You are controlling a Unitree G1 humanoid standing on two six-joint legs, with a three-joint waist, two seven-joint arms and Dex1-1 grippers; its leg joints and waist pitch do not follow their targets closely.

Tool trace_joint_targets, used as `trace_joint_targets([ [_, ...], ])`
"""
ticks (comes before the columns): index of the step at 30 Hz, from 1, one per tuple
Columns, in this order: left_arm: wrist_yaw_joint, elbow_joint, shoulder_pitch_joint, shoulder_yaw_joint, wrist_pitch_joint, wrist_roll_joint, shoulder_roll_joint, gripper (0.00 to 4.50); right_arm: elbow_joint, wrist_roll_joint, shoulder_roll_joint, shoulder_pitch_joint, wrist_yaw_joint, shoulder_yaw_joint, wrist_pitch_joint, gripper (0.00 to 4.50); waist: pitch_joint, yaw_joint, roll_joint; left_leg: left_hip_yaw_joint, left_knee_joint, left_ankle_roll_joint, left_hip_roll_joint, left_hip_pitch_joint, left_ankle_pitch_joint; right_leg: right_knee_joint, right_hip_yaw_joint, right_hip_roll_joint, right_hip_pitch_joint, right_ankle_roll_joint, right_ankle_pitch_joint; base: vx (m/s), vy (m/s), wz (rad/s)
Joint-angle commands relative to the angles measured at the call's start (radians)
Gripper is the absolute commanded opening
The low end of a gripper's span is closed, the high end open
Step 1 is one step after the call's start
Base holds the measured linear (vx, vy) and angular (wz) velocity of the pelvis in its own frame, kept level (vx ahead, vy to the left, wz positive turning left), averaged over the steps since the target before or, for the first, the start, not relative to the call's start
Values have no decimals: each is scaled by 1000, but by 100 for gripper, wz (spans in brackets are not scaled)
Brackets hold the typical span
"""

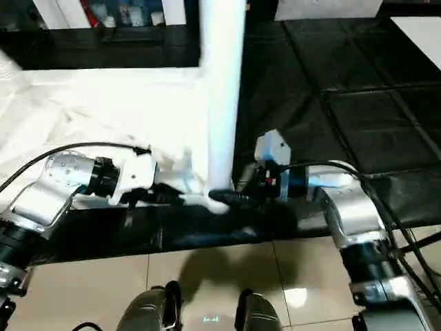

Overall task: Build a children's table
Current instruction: Rotate leg to tighten

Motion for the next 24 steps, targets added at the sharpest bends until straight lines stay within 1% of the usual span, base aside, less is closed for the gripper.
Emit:
trace_joint_targets([
  [1, -39, 5, 9, -50, -21, 15, -1, 0, 1, 7, -9, -10, 28, 10, -9, 389, -108, -5, -15, -22, -65, 114, 75, 44, -171, -61, 56, -71, 58, -265, -179, 0, 0, 0],
  [4, -48, 9, 5, -52, -29, 14, -1, 0, 15, 11, -11, -11, 65, 24, -15, 350, -108, -4, -16, -21, -63, 119, 74, 43, -171, -61, 57, -72, 57, -265, -180, 0, 0, 0],
  [6, -59, 10, 4, -54, -36, 15, -1, 0, 28, 11, -9, -15, 79, 27, -20, 344, -108, -4, -18, -20, -63, 122, 73, 42, -163, -60, 57, -71, 58, -266, -172, 0, 0, 0],
  [9, -66, 9, 4, -56, -40, 17, 0, 0, 34, 10, -7, -19, 85, 28, -22, 305, -109, -3, -17, -20, -61, 128, 73, 42, -150, -59, 57, -71, 58, -271, -159, 0, 0, 0],
  [11, -72, 7, 4, -59, -43, 20, 4, 0, 39, 10, -10, -24, 97, 33, -23, 299, -107, -3, -19, -20, -62, 131, 73, 40, -151, -59, 57, -71, 59, -270, -164, 0, 0, 0],
  [13, -75, 8, 3, -61, -43, 19, 5, 0, 45, 8, -13, -28, 110, 37, -23, 270, -108, -4, -19, -21, -61, 132, 73, 41, -148, -58, 56, -71, 59, -270, -167, 0, 0, 0],
  [14, -77, 9, 3, -62, -44, 19, 5, 0, 49, 6, -15, -30, 117, 39, -23, 270, -107, -4, -19, -20, -62, 133, 73, 42, -150, -59, 56, -70, 58, -269, -171, 0, 0, 0],
  [15, -78, 9, 2, -62, -45, 20, 6, 0, 52, 5, -16, -32, 121, 41, -23, 254, -106, -3, -19, -20, -62, 132, 73, 42, -155, -61, 56, -71, 58, -267, -181, 0, 0, 0],
  [17, -80, 9, 2, -63, -44, 22, 7, 0, 60, 2, -16, -35, 130, 43, -26, 247, -106, -2, -19, -20, -61, 130, 73, 42, -158, -61, 57, -71, 57, -267, -185, 0, 0, 0],
  [20, -80, 9, 2, -64, -44, 24, 8, 0, 66, 0, -16, -38, 139, 46, -28, 214, -105, 1, -19, -21, -63, 123, 74, 43, -170, -62, 57, -70, 56, -265, -201, 0, 0, 0],
  [21, -81, 7, 3, -63, -44, 24, 9, 0, 69, -2, -16, -39, 145, 48, -29, 208, -103, 2, -18, -21, -64, 121, 75, 44, -174, -63, 57, -71, 55, -262, -208, 0, 0, 0],
  [22, -81, 7, 3, -63, -44, 24, 9, 0, 69, -2, -16, -39, 147, 49, -28, 204, -103, 3, -20, -21, -64, 120, 74, 43, -171, -62, 57, -71, 56, -261, -206, 0, 0, 0],
  [24, -84, 8, 4, -61, -42, 26, 9, 0, 68, -3, -15, -35, 157, 53, -28, 199, -104, 4, -19, -20, -63, 121, 74, 43, -167, -63, 58, -72, 56, -261, -202, 0, 0, 0],
])
